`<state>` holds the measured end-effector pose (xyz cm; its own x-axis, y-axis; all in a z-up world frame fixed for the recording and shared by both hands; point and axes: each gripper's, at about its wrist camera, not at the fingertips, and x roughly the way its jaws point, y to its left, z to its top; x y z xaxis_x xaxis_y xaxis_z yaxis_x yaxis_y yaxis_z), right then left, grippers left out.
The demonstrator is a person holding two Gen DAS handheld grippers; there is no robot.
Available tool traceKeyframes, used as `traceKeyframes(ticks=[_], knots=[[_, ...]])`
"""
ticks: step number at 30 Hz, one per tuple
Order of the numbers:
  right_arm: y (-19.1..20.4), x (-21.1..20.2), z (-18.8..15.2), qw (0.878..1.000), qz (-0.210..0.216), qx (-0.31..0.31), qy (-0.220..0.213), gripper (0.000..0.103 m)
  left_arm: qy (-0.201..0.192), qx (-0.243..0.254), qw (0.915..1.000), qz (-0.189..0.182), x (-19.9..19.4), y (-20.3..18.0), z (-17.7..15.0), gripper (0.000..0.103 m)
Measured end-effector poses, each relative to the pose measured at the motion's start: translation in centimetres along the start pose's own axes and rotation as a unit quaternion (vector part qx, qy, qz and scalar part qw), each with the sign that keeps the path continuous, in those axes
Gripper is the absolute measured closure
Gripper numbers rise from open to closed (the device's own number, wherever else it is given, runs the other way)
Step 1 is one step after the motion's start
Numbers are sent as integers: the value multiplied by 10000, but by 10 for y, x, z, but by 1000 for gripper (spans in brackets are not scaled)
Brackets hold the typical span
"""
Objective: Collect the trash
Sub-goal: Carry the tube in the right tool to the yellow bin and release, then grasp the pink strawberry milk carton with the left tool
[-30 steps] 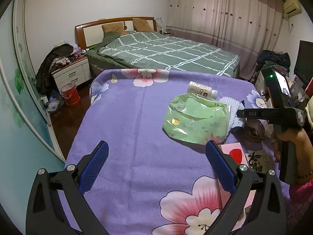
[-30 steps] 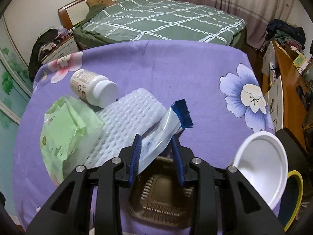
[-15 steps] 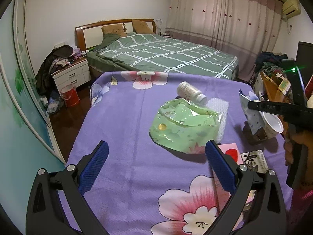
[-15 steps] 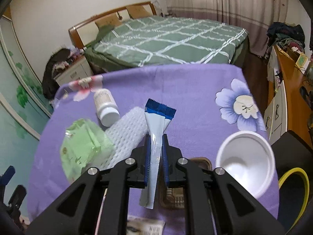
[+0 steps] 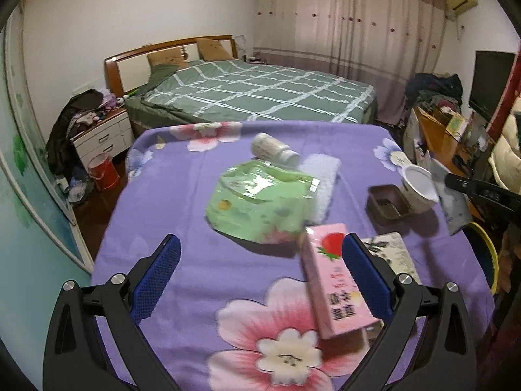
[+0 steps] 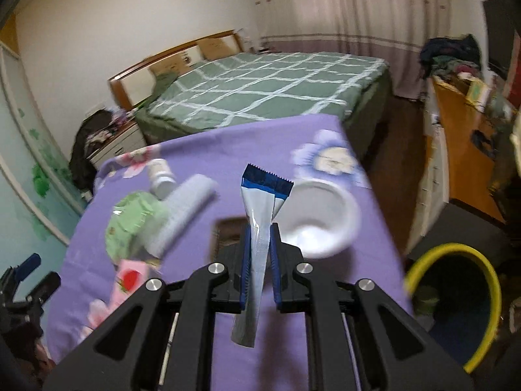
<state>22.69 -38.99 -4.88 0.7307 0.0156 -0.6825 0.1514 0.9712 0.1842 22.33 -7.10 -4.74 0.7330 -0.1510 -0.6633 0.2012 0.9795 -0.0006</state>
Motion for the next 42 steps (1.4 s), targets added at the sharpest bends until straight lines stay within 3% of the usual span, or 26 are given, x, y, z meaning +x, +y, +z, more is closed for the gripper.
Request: traceKeyframes(ticks=[12, 18, 23, 42], knots=[[-144, -29, -53, 9876, -1319, 854, 28, 91, 436, 422, 9978, -249, 21, -68, -29, 6], [-190, -14, -72, 9799, -1583, 1195, 214, 89, 513, 525, 9972, -168, 27, -87, -31, 6], [-202, -12, -77, 9783, -1602, 1297, 231, 73, 537, 554, 9970, -87, 28, -93, -29, 6], [-184, 0, -75, 9836, -1322, 1184, 326, 73, 888, 324, 9952, 265, 55, -60, -34, 10]])
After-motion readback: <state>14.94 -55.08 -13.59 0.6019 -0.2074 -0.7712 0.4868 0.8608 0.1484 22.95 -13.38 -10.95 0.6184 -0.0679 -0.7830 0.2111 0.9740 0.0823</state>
